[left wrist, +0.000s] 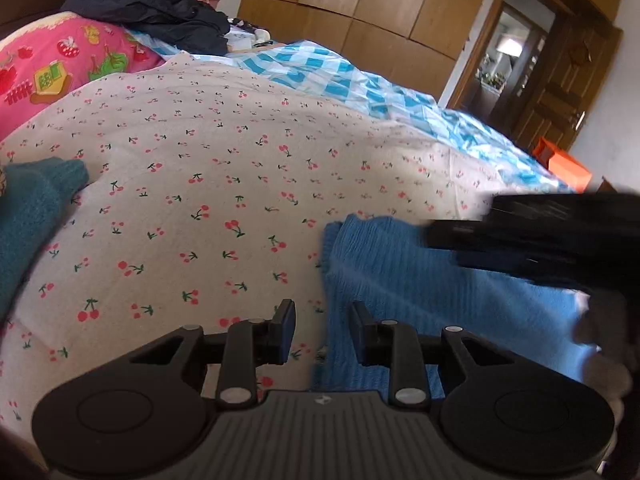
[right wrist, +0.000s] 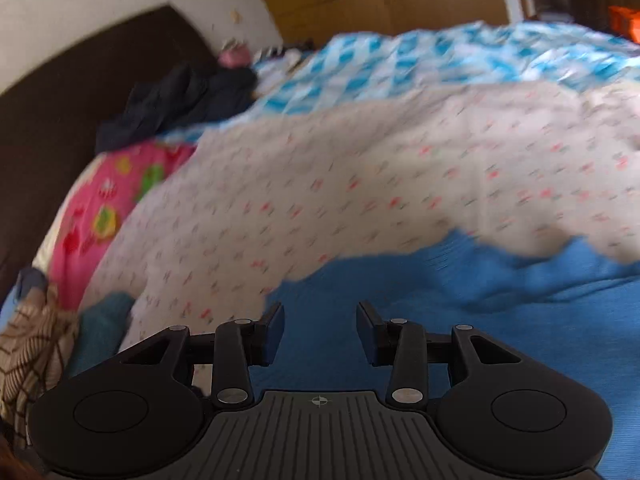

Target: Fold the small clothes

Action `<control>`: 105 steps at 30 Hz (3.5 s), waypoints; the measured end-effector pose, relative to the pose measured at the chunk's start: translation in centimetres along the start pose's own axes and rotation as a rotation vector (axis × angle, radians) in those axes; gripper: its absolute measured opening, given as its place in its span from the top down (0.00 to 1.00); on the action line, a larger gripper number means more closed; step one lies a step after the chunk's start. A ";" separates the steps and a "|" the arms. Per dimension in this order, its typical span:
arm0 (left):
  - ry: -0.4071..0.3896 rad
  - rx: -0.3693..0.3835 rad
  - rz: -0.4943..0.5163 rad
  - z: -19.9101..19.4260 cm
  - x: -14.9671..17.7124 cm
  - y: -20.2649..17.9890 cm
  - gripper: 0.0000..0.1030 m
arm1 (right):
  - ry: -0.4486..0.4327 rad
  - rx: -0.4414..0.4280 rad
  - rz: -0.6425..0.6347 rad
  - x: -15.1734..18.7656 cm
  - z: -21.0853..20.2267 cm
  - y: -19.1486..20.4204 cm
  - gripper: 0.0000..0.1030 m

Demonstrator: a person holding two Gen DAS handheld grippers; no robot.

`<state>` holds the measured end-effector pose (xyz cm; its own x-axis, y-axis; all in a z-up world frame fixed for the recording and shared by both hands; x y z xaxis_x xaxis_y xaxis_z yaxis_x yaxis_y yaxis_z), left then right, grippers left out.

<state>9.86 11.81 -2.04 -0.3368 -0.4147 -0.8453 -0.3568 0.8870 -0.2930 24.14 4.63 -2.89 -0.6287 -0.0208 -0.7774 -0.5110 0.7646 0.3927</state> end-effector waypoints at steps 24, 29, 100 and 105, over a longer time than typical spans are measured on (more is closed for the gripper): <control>-0.022 0.047 -0.032 0.2 -0.5 1.1 0.61 | -0.019 0.067 -0.053 -0.7 4.5 3.2 0.92; 0.051 0.018 -0.006 1.4 0.4 1.0 0.59 | -0.021 0.086 -0.004 -0.1 4.0 1.4 0.87; 0.126 0.015 -0.122 -3.1 4.0 -0.3 0.52 | 0.076 0.133 -0.190 0.7 0.5 3.7 0.59; 0.139 0.029 -0.174 -2.9 4.0 0.3 0.51 | 0.200 0.194 -0.316 1.2 5.1 5.9 0.52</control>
<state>5.87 9.88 -4.21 -0.3900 -0.5846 -0.7115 -0.3960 0.8040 -0.4435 23.38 12.44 -4.01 -0.5701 -0.3834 -0.7266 -0.5891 0.8073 0.0362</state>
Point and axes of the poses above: each gripper's, at about its wrist camera, not at the fingertips, and z roughly the way its jaws point, y to its left, x to its underside, the point moved 2 cm from there along z, roughly the way its jaws point, and after that the axes turned 15 degrees about -y, right-handed, at the moved point
